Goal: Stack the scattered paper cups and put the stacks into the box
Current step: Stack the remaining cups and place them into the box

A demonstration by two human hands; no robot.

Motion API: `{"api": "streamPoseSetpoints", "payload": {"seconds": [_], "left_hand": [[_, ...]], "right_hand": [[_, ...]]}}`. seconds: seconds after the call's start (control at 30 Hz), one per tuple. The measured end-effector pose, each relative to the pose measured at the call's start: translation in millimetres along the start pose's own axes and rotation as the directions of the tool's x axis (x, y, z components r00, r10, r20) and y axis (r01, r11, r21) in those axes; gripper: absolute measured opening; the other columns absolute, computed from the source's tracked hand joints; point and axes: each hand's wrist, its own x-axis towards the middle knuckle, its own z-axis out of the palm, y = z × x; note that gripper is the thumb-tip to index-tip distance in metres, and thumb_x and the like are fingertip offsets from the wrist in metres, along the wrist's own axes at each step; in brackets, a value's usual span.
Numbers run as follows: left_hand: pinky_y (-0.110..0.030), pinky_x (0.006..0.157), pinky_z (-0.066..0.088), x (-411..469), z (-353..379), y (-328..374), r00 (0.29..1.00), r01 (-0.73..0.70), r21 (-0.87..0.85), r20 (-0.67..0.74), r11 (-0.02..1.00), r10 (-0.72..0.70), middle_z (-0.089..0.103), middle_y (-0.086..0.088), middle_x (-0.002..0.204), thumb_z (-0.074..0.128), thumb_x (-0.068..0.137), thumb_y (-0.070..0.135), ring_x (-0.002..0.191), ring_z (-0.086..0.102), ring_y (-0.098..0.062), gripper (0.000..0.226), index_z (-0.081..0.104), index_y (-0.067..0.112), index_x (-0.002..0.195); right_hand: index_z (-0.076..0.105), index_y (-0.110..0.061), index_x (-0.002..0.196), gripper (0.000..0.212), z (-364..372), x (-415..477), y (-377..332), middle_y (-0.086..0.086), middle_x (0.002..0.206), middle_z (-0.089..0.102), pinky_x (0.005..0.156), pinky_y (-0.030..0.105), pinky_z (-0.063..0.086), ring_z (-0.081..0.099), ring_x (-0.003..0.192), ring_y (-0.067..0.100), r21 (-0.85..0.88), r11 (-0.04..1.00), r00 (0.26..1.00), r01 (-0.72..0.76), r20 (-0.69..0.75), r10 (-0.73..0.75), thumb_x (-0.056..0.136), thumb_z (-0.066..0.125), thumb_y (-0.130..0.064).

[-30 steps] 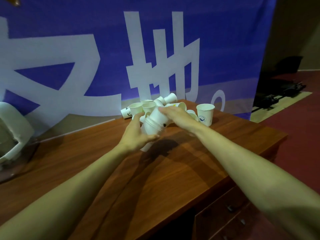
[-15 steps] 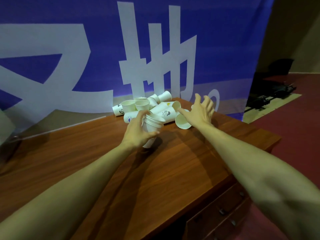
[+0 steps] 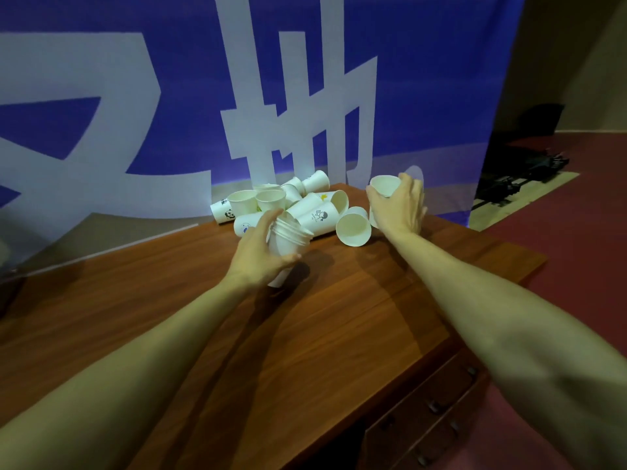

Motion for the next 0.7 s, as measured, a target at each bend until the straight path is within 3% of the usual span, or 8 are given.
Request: {"api": "streamPoseSetpoints", "payload": {"seconds": [0.13, 0.2, 0.3, 0.43, 0.53, 0.57, 0.6, 0.7], "left_hand": [[-0.026, 0.091, 0.035, -12.1, -9.5, 3.0, 1.000, 0.020, -0.005, 0.007, 1.000, -0.020, 0.050, -0.007, 0.138, 0.084, 0.069, 0.020, 0.126, 0.046, -0.026, 0.098, 0.025, 0.017, 0.147], [-0.026, 0.094, 0.034, -17.4, -17.6, 6.7, 0.999, 0.037, 0.001, -0.001, 0.999, -0.037, 0.047, -0.009, 0.141, 0.085, 0.067, 0.020, 0.129, 0.043, -0.025, 0.102, 0.023, 0.013, 0.148], [-0.029, 0.094, 0.037, -23.7, -27.9, 8.3, 0.999, 0.051, -0.040, -0.006, 0.998, -0.051, 0.050, -0.009, 0.134, 0.087, 0.064, 0.020, 0.124, 0.047, -0.025, 0.101, 0.027, 0.011, 0.145], [-0.028, 0.086, 0.038, -34.8, -39.2, 10.1, 0.999, 0.018, -0.133, -0.029, 0.991, -0.022, 0.049, 0.004, 0.115, 0.084, 0.069, 0.020, 0.107, 0.050, -0.016, 0.086, 0.034, 0.013, 0.139], [-0.025, 0.083, 0.041, -37.0, -42.4, 5.0, 0.999, -0.031, -0.149, -0.026, 0.988, 0.028, 0.050, 0.007, 0.117, 0.082, 0.071, 0.018, 0.109, 0.052, -0.016, 0.081, 0.036, 0.018, 0.139], [-0.021, 0.081, 0.041, -37.5, -42.9, 3.6, 0.999, -0.050, -0.160, -0.022, 0.986, 0.047, 0.049, 0.008, 0.119, 0.081, 0.072, 0.017, 0.109, 0.052, -0.014, 0.085, 0.033, 0.022, 0.141], [-0.018, 0.080, 0.041, -37.5, -43.1, 1.7, 0.998, -0.061, -0.159, -0.015, 0.985, 0.060, 0.047, 0.010, 0.122, 0.081, 0.072, 0.017, 0.109, 0.051, -0.012, 0.090, 0.028, 0.026, 0.144], [-0.028, 0.090, 0.044, -32.9, -41.2, -10.4, 0.997, -0.080, -0.128, -0.016, 0.989, 0.078, 0.044, 0.008, 0.133, 0.080, 0.074, 0.020, 0.114, 0.048, -0.014, 0.096, 0.021, 0.036, 0.147]], "right_hand": [[0.040, -0.013, 0.139, 0.065, -2.5, -12.2, -26.3, 0.009, 0.131, 0.043, 0.093, 0.029, 0.042, 0.044, 0.115, 0.019, 0.169, 0.973, 0.983, 0.159, -0.114, -0.141, 0.086, 0.066, -0.042], [0.042, -0.015, 0.136, 0.061, -1.4, -20.5, -42.6, 0.006, 0.127, 0.043, 0.084, 0.023, 0.044, 0.046, 0.109, 0.013, 0.332, 0.930, 0.987, 0.159, -0.039, -0.155, 0.087, 0.066, -0.042], [0.044, -0.017, 0.136, 0.060, 8.0, -35.7, -61.7, 0.005, 0.127, 0.048, 0.089, 0.031, 0.053, 0.054, 0.112, 0.018, 0.502, 0.864, 0.961, 0.036, 0.220, -0.168, 0.087, 0.063, -0.045], [0.047, -0.015, 0.137, 0.055, 13.2, -59.9, -75.3, -0.001, 0.124, 0.052, 0.097, 0.030, 0.047, 0.051, 0.117, 0.015, 0.480, 0.874, 0.797, 0.079, 0.495, -0.345, 0.090, 0.061, -0.041], [0.060, -0.032, 0.124, 0.046, 21.1, -67.9, -75.6, -0.006, 0.129, 0.058, 0.107, 0.036, 0.039, 0.051, 0.123, 0.012, 0.403, 0.907, 0.601, 0.124, 0.696, -0.392, 0.089, 0.049, -0.061], [0.063, -0.038, 0.114, 0.044, 22.3, -67.7, -76.2, -0.007, 0.125, 0.061, 0.107, 0.037, 0.037, 0.052, 0.122, 0.014, 0.391, 0.915, 0.608, 0.104, 0.703, -0.370, 0.088, 0.042, -0.067], [0.064, -0.037, 0.108, 0.043, 23.1, -64.9, -75.6, -0.006, 0.120, 0.062, 0.104, 0.037, 0.037, 0.052, 0.121, 0.017, 0.377, 0.923, 0.660, 0.081, 0.673, -0.333, 0.090, 0.038, -0.066], [0.057, -0.020, 0.124, 0.043, 27.1, -48.3, -61.2, 0.005, 0.128, 0.052, 0.094, 0.035, 0.036, 0.041, 0.125, 0.025, 0.126, 0.975, 0.885, 0.180, 0.411, -0.217, 0.094, 0.048, -0.050]]}}
